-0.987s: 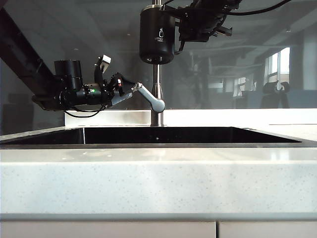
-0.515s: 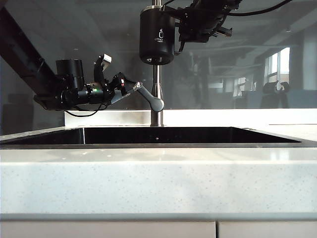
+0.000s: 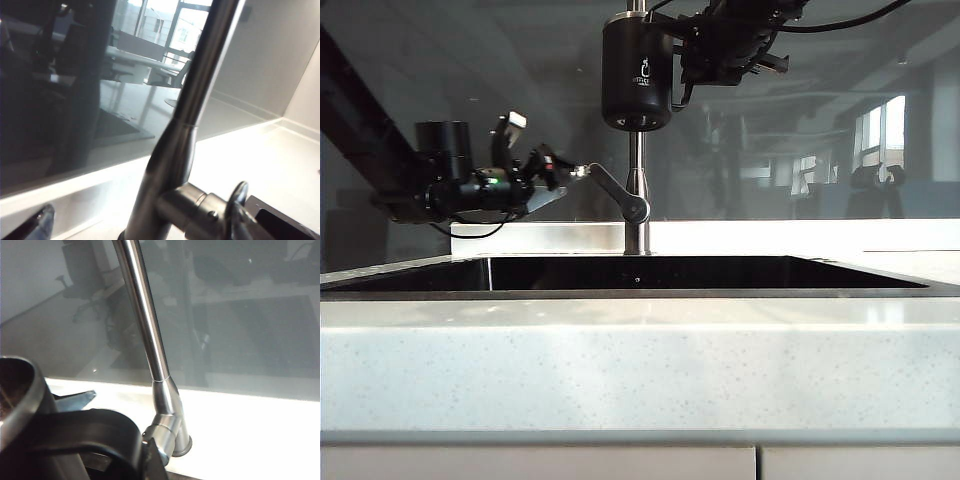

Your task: Pick up the mug next to the sink, go to the faucet to get some water, pour the water into the sink, and finally put the mug back to its place.

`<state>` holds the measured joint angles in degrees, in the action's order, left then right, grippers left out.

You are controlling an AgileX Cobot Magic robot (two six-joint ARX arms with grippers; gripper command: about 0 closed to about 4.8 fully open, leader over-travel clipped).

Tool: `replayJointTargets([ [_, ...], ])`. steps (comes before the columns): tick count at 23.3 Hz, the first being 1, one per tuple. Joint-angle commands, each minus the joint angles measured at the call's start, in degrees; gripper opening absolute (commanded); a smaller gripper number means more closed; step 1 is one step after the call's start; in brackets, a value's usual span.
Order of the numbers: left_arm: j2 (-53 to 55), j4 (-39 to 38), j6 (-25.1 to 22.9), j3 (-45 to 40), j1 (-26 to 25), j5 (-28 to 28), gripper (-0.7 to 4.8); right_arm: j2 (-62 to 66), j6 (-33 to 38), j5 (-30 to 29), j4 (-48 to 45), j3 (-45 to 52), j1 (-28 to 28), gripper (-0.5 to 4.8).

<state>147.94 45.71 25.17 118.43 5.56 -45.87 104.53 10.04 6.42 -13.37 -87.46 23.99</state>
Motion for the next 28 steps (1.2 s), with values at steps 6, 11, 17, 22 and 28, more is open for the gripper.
replayJointTargets([
  [6,-0.3,5.0,5.7,0.2,-0.5,-10.6,4.79,-2.6,-20.5,1.0,0.8,-0.7,0.0,-0.04],
  [11,-0.3,5.0,5.7,0.2,-0.5,-10.8,4.79,-4.7,-36.4,8.5,1.6,-0.7,0.1,-0.04],
  [17,-0.3,5.0,5.7,0.2,-0.5,-10.7,4.79,-5.6,-62.0,12.1,1.6,-0.7,0.3,-0.04],
  [22,-0.3,5.0,5.7,0.2,-0.5,-10.7,4.79,-5.6,-83.4,13.0,1.2,-0.6,1.1,-0.01],
  [28,-0.3,5.0,5.7,0.2,-0.5,-10.7,4.79,-5.6,-95.5,13.1,1.3,-0.7,1.9,-0.01],
])
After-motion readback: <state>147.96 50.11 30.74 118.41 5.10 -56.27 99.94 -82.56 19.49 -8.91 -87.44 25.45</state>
